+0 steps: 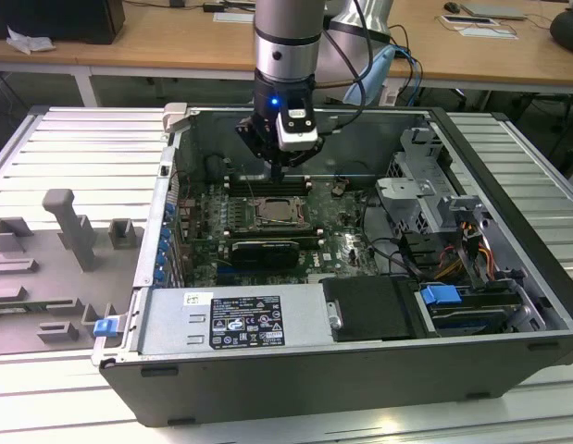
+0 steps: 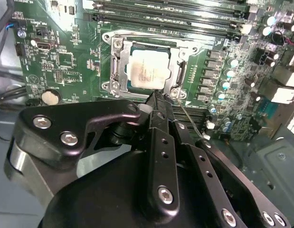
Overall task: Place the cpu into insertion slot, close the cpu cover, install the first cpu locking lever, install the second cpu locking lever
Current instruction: 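Install the first cpu locking lever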
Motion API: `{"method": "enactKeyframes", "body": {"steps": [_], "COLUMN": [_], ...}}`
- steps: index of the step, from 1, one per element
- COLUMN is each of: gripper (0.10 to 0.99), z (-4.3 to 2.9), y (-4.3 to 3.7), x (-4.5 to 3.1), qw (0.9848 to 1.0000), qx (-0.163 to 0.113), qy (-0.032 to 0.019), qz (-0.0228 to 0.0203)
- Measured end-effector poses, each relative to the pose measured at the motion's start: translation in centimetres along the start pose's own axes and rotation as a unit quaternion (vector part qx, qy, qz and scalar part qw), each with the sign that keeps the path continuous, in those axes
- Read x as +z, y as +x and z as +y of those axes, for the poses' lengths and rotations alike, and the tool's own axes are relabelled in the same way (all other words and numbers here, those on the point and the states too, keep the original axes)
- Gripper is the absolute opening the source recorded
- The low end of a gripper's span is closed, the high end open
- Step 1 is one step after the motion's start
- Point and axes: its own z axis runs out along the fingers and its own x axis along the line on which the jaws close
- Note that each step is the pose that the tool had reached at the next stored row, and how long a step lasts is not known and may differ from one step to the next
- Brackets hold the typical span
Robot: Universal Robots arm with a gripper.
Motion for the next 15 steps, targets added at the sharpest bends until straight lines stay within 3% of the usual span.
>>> {"method": "enactKeyframes", "body": {"steps": [4, 9, 13, 15], "gripper": [0.106, 0.106, 0.106, 0.106], "z": [0.00, 0.00, 0.00, 0.00], "y": [0.00, 0.00, 0.00, 0.00], "x": [0.00, 0.02, 0.04, 0.04], "qw": [0.9997, 0.9971, 0.9933, 0.9900], "qx": [-0.025, -0.077, -0.115, -0.141], "qy": [0.0003, 0.0009, 0.0013, 0.0016], "qz": [0.0007, 0.0021, 0.0031, 0.0037]}}
